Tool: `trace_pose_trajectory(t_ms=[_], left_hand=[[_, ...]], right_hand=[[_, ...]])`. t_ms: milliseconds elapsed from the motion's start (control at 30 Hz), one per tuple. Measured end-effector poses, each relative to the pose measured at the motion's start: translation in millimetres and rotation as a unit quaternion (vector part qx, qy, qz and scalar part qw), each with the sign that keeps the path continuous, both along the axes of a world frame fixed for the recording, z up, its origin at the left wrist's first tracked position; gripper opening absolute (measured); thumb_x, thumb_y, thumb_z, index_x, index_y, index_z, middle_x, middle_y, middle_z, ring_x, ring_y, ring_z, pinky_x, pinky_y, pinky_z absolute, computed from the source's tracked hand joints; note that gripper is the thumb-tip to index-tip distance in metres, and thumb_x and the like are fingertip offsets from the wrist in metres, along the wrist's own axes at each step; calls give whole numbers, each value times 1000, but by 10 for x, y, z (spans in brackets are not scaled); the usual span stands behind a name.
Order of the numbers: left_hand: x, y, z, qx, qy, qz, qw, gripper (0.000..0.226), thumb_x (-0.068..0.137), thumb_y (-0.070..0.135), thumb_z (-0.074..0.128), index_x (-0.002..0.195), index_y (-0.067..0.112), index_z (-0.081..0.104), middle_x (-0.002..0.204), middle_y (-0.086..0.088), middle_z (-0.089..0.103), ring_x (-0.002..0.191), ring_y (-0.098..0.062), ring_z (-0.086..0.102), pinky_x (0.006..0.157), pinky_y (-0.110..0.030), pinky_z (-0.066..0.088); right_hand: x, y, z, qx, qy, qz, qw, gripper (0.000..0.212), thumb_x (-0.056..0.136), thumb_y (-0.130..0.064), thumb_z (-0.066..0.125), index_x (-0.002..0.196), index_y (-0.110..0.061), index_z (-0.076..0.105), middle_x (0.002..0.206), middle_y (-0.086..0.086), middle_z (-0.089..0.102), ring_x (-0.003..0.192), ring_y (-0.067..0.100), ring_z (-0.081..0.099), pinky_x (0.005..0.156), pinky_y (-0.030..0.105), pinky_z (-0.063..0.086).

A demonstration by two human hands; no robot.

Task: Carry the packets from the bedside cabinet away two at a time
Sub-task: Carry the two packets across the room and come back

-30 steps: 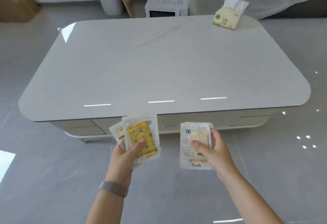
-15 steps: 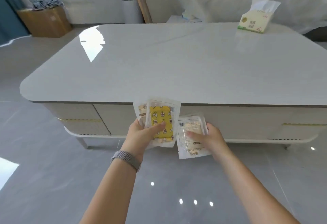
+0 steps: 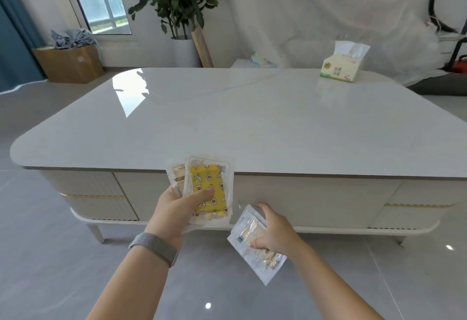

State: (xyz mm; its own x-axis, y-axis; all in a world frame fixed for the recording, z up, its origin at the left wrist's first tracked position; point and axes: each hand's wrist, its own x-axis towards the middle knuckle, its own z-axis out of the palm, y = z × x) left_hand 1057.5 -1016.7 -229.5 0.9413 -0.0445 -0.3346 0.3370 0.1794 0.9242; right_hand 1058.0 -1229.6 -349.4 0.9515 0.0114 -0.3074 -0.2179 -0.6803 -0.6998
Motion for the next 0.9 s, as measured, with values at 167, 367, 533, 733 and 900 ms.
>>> trace_pose_trajectory(t_ms=[167, 367, 533, 733, 900], left_hand=[[-94, 39, 42, 25, -33, -7, 999, 32, 80, 3, 75, 110, 8, 67, 97, -10, 76, 92, -29, 73, 88, -44, 55], [-220, -48, -39, 76, -54, -40, 995, 35, 80, 1, 75, 113, 9, 65, 97, -8, 76, 86, -25, 74, 72, -36, 61], [-190, -61, 27, 87, -60, -64, 992, 36, 79, 2, 75, 114, 8, 66, 100, -9, 76, 92, -27, 73, 86, -44, 57], [-178, -15, 68, 60, -53, -66, 995, 34, 81, 3, 73, 113, 9, 66, 103, -11, 75, 95, -30, 72, 83, -43, 58], [-219, -18, 103, 59, -61, -56, 995, 37, 80, 3, 74, 116, 9, 65, 103, -11, 75, 95, -31, 72, 88, -47, 55]], right_hand=[[-45, -67, 14, 6, -7, -1, 1000, 90, 71, -8, 83, 141, -36, 34, 116, 1, 59, 78, 20, 70, 57, 32, 60], [-109, -4, 19, 37, -17, -24, 999, 89, 69, -10, 86, 141, -28, 36, 125, 4, 56, 84, 21, 70, 66, 36, 61], [-196, -46, 141, 1, 11, 14, 1000, 85, 70, -12, 86, 141, -22, 40, 133, 5, 54, 98, 20, 65, 73, 26, 57], [-358, -70, 401, -73, 107, 84, 988, 96, 70, -20, 87, 148, -26, 31, 138, 1, 51, 108, 20, 62, 91, 35, 55], [-579, 4, 701, -201, 150, 186, 950, 103, 71, -17, 85, 152, -29, 22, 141, 3, 51, 106, 25, 65, 87, 40, 57]])
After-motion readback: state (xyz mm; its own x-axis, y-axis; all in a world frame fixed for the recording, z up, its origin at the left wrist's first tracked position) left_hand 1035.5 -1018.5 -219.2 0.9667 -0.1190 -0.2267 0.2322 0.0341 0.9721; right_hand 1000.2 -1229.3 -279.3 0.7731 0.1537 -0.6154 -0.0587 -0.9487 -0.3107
